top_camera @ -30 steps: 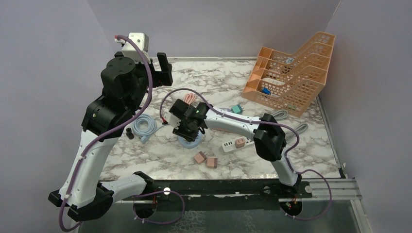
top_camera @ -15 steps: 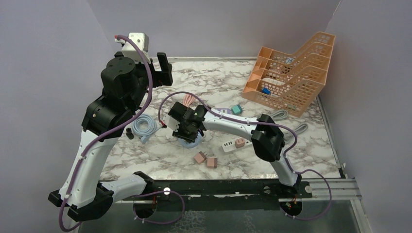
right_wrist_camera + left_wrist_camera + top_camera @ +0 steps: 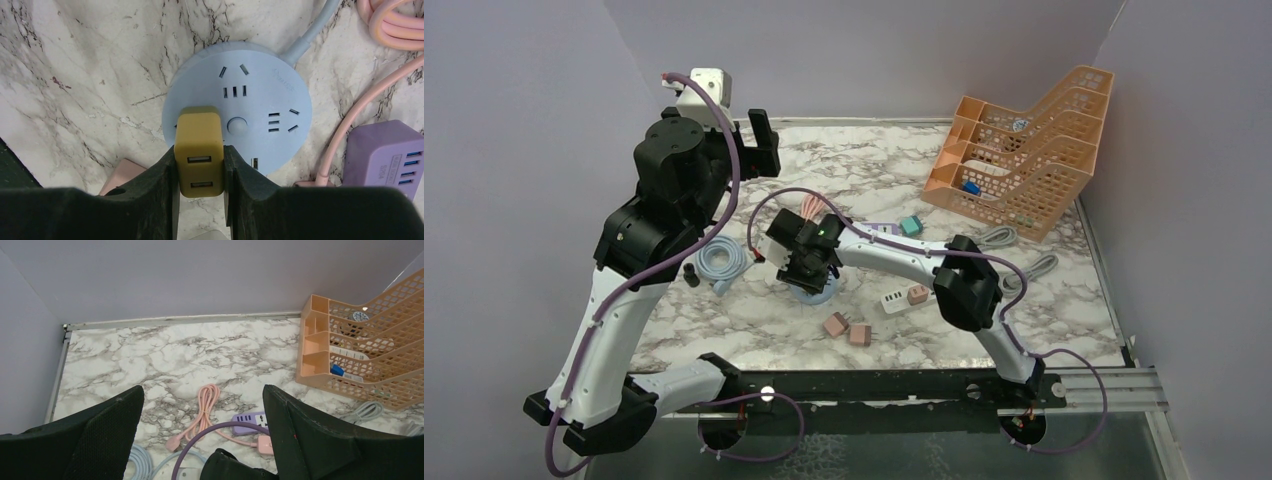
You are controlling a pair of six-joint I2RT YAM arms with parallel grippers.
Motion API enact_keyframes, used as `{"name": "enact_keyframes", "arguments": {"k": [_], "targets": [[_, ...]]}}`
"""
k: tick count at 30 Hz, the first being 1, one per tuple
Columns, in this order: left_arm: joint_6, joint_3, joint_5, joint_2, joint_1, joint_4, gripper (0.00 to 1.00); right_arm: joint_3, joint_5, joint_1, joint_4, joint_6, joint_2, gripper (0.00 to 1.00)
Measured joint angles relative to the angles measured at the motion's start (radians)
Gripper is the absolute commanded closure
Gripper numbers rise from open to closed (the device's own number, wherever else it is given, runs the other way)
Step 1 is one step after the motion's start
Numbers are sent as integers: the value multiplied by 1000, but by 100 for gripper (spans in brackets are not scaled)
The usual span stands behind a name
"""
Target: Insert the plug
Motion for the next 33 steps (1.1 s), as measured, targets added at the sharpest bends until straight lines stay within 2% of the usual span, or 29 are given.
{"name": "enact_keyframes", "arguments": {"k": [12,14,23,29,33], "targets": [[2,-4,0,0,0,2,9,-10,-39,-1,48,48,-2,99],[2,-4,0,2,0,2,9,16,-43,-2,34,72,-1,96],[-21,4,29,35,0,21,9,20,-72,15,38,302,-14,78],[-46,4,66,54,0,24,8,-4,-78,46,54,457,-24,46],[-48,28,82,68,0,23,7,-29,-43,48,57,521,-47,39]]}}
